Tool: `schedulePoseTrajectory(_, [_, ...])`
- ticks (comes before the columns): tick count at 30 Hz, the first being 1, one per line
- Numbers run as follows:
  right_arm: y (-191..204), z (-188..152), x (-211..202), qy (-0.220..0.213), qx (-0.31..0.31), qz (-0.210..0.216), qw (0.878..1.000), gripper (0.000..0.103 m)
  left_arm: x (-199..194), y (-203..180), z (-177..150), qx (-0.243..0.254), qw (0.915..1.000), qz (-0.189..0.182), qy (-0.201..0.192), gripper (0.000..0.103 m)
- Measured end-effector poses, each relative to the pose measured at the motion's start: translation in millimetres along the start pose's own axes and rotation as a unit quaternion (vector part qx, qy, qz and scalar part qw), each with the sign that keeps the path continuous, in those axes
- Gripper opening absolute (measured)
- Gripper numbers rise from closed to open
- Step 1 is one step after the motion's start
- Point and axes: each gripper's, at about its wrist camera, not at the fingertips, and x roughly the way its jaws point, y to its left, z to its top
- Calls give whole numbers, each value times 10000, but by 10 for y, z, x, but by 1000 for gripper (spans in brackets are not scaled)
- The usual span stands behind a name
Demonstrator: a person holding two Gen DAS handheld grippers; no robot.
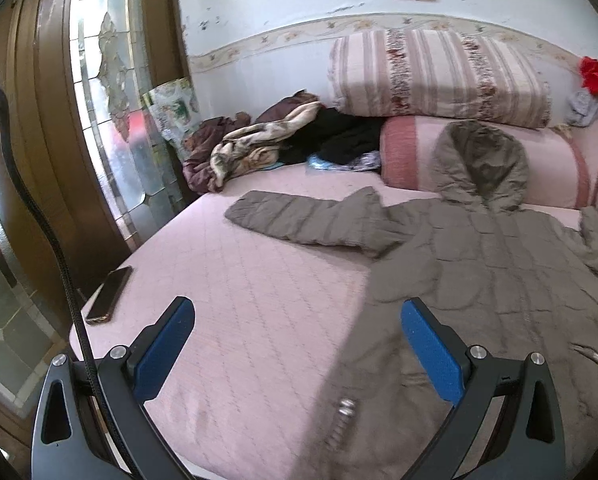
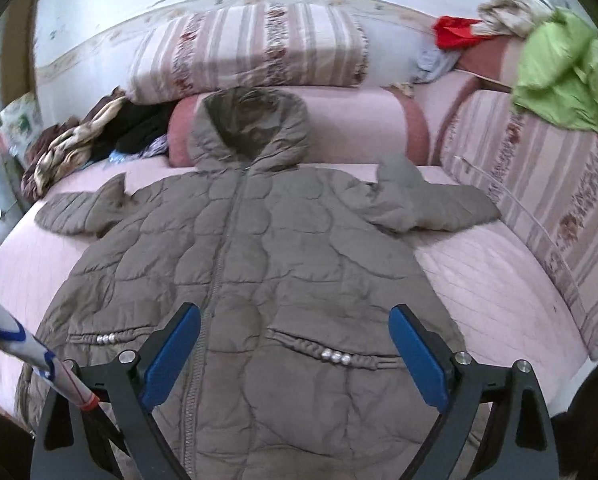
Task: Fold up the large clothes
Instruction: 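Move the left tool to a jacket sleeve cuff and close on it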
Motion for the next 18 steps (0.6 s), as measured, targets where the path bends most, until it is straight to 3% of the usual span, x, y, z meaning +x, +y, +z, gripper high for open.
schedulePoseTrajectory(8, [74,67,257,202,89,344,9992,94,519,497,330,-110,9989,463,39,103])
schedulePoseTrajectory(11, [116,80,377,83,-2,161,9998,93,727,655,473,-149,9980,610,74,103])
schedulePoseTrajectory(15, [121,100,473,-575,108,-307,9978,81,890,791,625,-200,9965,810,-36,103])
schedulePoseTrajectory(18, [103,144,654,-384,236,-355,9984,69,939,815,688,-254,9963,818,-104,103])
